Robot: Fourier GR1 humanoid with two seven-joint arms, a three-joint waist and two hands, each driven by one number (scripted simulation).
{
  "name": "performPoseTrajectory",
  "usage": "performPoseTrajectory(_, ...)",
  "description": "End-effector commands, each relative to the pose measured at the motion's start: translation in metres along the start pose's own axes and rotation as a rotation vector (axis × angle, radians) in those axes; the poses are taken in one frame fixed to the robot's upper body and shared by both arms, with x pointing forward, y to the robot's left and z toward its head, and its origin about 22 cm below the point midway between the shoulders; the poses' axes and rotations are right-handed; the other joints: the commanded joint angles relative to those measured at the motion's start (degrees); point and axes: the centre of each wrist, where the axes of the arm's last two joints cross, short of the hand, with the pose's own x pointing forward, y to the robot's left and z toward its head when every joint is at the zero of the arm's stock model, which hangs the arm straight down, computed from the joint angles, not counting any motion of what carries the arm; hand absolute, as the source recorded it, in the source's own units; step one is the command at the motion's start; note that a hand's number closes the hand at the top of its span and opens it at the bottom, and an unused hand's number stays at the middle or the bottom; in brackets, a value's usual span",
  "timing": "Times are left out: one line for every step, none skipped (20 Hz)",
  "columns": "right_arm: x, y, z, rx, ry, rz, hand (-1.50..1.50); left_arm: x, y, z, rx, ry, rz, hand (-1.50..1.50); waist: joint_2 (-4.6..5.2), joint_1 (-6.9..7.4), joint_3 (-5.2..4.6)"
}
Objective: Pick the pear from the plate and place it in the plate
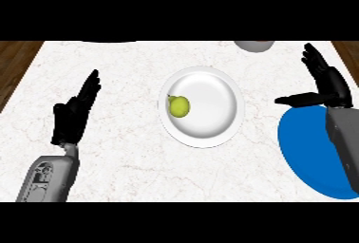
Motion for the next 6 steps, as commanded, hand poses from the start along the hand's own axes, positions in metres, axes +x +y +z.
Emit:
performPoseTrajectory(-0.018,-0.019,0.009,-0.010,-0.016,-0.021,-1.50,0.009,-0.011,0.003,-0.019,-0.009,0.020,0.00,0.13,0.54,0.04)
performPoseTrajectory(-0.020,-0.040,0.016,-0.005,-0.012,-0.006,-1.50,0.006,0.006,0.009,-0.027,-0.003,-0.004,0.00,0.09,0.53,0.04)
performPoseTrajectory(-0.024,-0.051,0.024,-0.020,-0.024,-0.031,-1.50,0.007,0.019,-0.010,-0.014,-0.014,0.006,0.00,0.19,0.21,0.04)
performPoseTrajectory(-0.007,-0.053,0.006,-0.015,-0.008,-0.028,-1.50,0.013,0.009,0.003,0.005,-0.019,-0.008,0.00,0.16,0.72,0.05)
performPoseTrajectory(-0.033,-0.049,0.027,-0.007,0.005,-0.015,-1.50,-0.003,0.011,-0.002,-0.003,-0.009,0.009,0.00,0.29,0.61,0.05)
performPoseTrajectory(-0.029,-0.043,0.019,-0.015,0.004,-0.011,-1.50,0.026,-0.015,0.003,-0.019,-0.024,0.018,0.00,0.26,1.00,0.09)
